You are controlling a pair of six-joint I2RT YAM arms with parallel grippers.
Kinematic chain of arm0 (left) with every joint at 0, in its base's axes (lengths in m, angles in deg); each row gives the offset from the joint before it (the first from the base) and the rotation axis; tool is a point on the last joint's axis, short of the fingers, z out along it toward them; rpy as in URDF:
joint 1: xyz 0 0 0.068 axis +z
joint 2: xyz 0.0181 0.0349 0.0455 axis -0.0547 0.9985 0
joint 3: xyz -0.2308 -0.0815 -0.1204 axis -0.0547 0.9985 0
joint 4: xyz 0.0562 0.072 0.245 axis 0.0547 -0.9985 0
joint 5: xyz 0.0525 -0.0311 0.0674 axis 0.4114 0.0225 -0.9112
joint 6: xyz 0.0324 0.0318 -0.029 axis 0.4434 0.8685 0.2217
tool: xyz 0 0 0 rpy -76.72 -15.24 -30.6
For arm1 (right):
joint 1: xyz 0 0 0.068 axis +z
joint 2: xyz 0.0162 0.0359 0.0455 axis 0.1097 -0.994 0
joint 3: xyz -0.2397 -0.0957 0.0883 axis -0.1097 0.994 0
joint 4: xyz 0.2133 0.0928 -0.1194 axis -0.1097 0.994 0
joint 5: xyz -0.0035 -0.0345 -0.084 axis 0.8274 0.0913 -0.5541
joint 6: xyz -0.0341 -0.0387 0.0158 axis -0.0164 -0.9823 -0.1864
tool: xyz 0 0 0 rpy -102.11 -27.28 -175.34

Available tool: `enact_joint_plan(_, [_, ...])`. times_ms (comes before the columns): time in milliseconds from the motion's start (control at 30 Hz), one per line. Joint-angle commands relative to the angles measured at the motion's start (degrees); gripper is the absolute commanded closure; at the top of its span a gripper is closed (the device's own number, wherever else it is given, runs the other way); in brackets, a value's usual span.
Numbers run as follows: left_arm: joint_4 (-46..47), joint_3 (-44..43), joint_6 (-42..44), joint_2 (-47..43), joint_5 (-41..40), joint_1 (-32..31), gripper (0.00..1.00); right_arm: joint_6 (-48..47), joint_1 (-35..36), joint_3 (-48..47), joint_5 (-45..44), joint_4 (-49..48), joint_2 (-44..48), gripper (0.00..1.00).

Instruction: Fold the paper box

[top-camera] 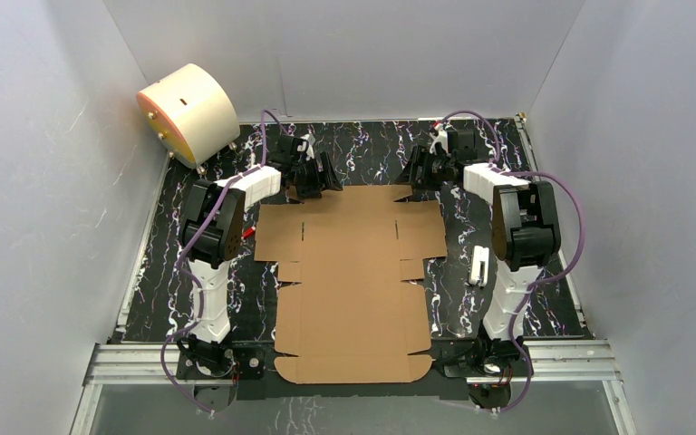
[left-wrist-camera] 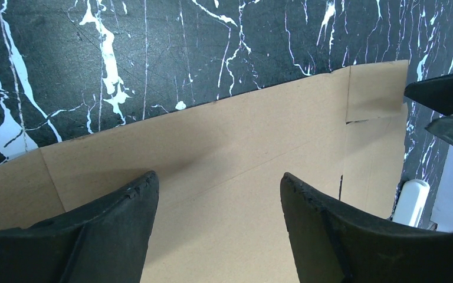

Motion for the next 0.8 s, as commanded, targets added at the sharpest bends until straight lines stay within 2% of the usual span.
enact_joint_plan(0, [-2.2,1.2,0.1,0.7,-0.4,-0.9,0.27,2.3,1.4,-0.6,4.4,-2.9,3.9,0.26])
enact_joint_plan(267, [-2.4,1.4,0.2,1.3,-0.4,-1.0,0.27,2.5,3.6,-0.8,3.0,-2.7,3.2,0.31])
enact_joint_plan(767, [-2.4,1.2,0.0,1.5,-0.2,-1.2,0.27,0.5,9.6,-5.9,-4.0,1.4,-0.5,0.3])
